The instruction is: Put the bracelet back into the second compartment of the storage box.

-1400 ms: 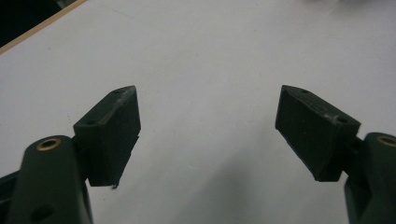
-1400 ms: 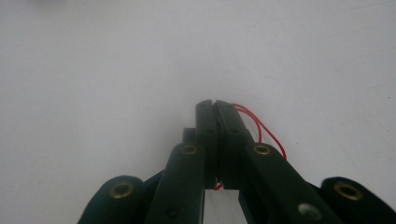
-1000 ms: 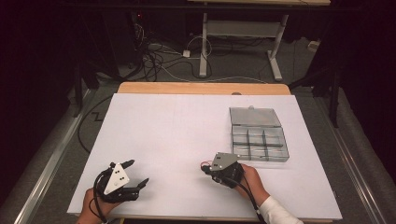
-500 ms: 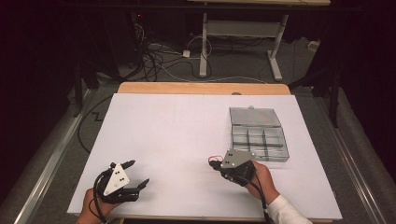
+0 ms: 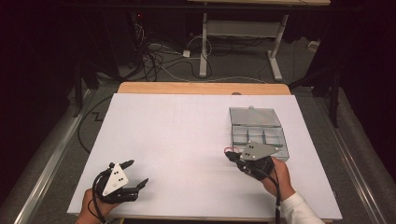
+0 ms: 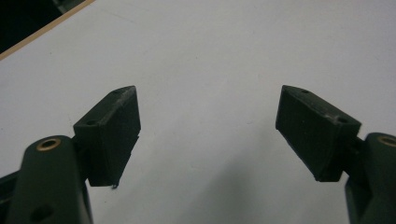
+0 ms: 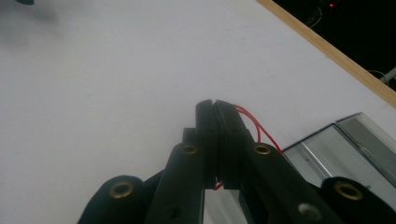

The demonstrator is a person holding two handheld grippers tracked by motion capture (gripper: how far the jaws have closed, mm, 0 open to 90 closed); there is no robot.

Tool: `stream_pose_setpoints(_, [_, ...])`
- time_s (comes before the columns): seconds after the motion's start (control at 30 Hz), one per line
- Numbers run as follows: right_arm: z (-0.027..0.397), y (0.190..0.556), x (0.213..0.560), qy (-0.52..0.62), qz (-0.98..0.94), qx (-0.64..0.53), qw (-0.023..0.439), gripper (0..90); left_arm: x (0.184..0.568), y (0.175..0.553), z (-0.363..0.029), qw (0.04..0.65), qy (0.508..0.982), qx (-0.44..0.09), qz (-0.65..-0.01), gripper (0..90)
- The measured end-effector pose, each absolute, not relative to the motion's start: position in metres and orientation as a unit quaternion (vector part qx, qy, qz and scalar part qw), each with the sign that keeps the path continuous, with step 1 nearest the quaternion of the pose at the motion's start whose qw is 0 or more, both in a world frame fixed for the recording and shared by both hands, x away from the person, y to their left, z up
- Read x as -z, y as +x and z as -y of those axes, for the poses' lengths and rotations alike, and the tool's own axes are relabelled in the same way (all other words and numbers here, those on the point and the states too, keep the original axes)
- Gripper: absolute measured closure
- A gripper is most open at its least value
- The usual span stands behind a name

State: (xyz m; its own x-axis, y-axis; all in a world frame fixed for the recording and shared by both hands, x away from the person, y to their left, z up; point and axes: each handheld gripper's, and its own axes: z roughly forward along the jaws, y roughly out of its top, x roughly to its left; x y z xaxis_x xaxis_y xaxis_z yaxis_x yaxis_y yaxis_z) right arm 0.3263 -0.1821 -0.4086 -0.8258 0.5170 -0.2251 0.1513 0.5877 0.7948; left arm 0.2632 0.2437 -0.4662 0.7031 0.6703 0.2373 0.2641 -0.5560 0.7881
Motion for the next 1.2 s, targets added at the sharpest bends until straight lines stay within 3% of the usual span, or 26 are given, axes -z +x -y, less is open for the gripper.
stream_pose_setpoints(0.67, [0.238,0.350,0.405,0.267,-0.840,-0.399,0.255,89.8,0.467,0.264,-0.243,0.380,0.840,-0.267,-0.280,20.9])
stream_pose_setpoints(1.2, [0.252,0.369,0.412,0.305,-0.835,-0.381,0.255,89.8,0.468,0.265,-0.240,0.378,0.842,-0.264,-0.280,20.9])
